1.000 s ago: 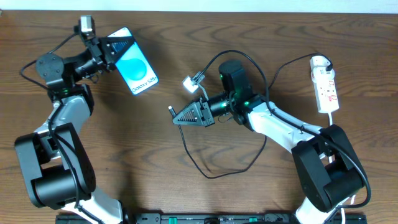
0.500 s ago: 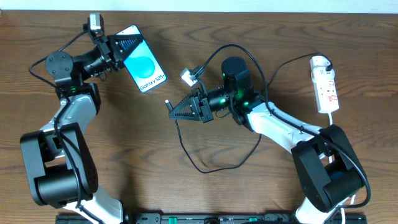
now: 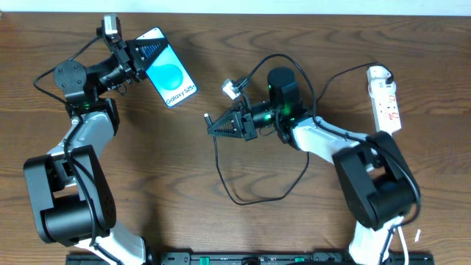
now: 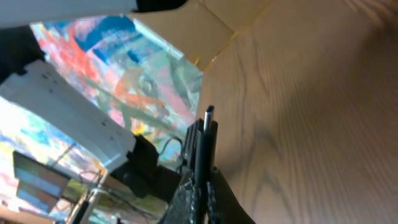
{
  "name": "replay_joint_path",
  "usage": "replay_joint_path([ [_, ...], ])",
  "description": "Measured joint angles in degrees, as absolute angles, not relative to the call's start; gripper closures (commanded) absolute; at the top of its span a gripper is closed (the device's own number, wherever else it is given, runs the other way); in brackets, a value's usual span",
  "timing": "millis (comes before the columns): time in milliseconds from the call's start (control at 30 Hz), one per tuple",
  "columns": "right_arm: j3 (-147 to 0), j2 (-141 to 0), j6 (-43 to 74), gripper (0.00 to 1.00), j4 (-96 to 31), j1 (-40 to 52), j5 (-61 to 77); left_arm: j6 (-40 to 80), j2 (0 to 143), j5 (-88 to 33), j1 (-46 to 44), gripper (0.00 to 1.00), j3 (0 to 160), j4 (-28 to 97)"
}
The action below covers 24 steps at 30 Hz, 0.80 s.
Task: Plug charger to phone and switch on socket
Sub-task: 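Align the plug under the phone's bottom port with the right gripper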
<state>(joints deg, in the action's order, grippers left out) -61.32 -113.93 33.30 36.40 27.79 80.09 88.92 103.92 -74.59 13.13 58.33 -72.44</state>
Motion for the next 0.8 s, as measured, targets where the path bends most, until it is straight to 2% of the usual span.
replay_joint_path([
  [333,-61.4,-115.2,46.0,0.99,54.3,28.5,82.7,88.7,103.9,-74.8,13.1,0.92,58.3,-72.4],
  [800,-61.4,-115.2,50.0,0.99,56.2,29.5,83.0,84.8,103.9,-79.2,7.7,0.92,58.3,-72.4],
])
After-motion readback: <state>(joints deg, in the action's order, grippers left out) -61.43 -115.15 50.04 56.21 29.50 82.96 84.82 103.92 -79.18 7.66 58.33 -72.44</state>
